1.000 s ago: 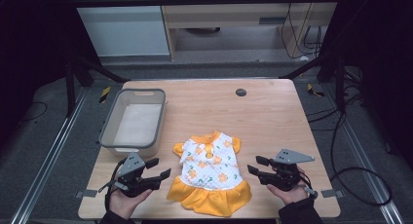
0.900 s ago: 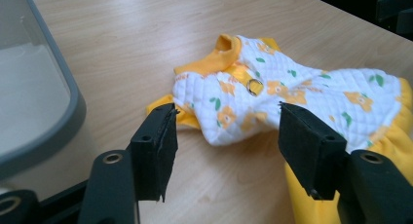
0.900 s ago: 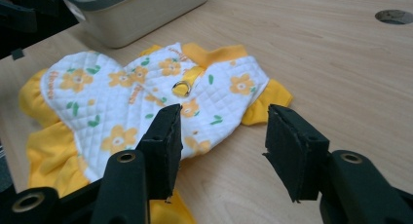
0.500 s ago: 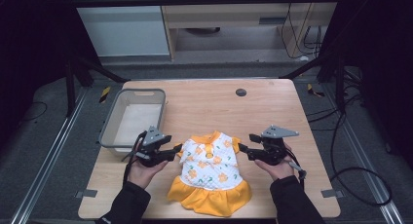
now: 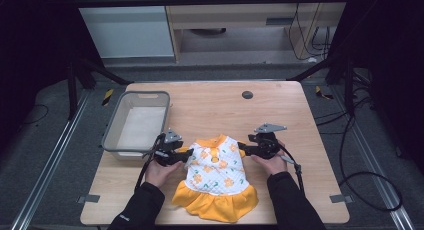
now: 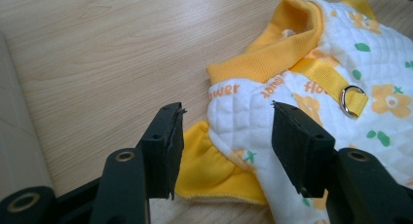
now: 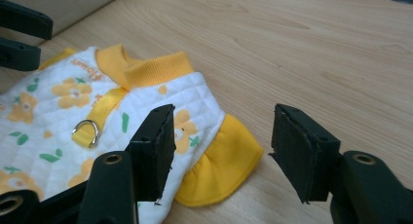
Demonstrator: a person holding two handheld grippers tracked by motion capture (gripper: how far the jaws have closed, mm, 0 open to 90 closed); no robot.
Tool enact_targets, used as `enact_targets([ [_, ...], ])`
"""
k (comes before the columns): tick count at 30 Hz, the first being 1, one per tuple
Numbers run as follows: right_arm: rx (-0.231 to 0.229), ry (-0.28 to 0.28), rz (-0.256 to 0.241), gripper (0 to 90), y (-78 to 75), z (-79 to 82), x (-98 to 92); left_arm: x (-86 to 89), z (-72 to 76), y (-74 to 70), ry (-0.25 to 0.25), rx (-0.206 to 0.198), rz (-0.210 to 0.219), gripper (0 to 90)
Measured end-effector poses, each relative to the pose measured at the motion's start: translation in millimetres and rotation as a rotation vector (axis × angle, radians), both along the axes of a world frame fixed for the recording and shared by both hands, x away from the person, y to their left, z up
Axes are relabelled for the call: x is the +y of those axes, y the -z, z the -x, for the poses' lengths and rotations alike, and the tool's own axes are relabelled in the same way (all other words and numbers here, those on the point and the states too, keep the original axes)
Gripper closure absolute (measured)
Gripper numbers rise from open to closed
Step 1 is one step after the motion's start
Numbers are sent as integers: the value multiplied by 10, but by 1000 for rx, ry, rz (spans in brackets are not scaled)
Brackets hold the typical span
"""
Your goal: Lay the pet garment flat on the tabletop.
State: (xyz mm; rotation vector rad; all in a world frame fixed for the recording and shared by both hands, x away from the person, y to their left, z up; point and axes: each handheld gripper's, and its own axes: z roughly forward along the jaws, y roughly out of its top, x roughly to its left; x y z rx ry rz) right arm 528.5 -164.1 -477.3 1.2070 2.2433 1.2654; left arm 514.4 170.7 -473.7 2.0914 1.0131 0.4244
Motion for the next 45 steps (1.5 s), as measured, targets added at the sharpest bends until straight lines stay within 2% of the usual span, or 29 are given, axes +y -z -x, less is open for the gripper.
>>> enact_targets([
  [8, 18, -35, 55, 450, 176, -112, 191, -27, -59, 130, 4, 37, -24, 498],
  [10, 29, -45, 75, 464, 214, -115, 218, -36, -66, 154, 1, 43, -52, 514],
  [16, 49, -62, 109, 571, 241, -101, 229, -50, -71, 197, -7, 55, -47, 595],
  [20, 25, -73, 166, 640, 237, -63, 284, -66, -61, 202, -17, 45, -67, 664],
  [25, 45, -77, 149, 775, 232, -42, 307, -71, -61, 203, -37, 49, -63, 776],
  [29, 70, -77, 124, 816, 223, -30, 322, -79, -51, 203, -38, 45, -64, 827],
  [33, 65, -86, 112, 833, 193, -19, 317, -73, -34, 187, -42, 42, -56, 844],
  [35, 52, -88, 101, 836, 154, -10, 303, -68, -17, 149, -43, 21, -52, 848],
  [38, 22, -88, 74, 839, 52, 18, 275, -52, 21, 38, -42, -15, -19, 850],
  [40, 1, -89, 55, 840, -13, 39, 260, -48, 49, -69, -37, -54, -5, 850],
  [45, -79, -97, 15, 840, -227, 93, 268, -53, 57, -315, -18, -121, 11, 851],
])
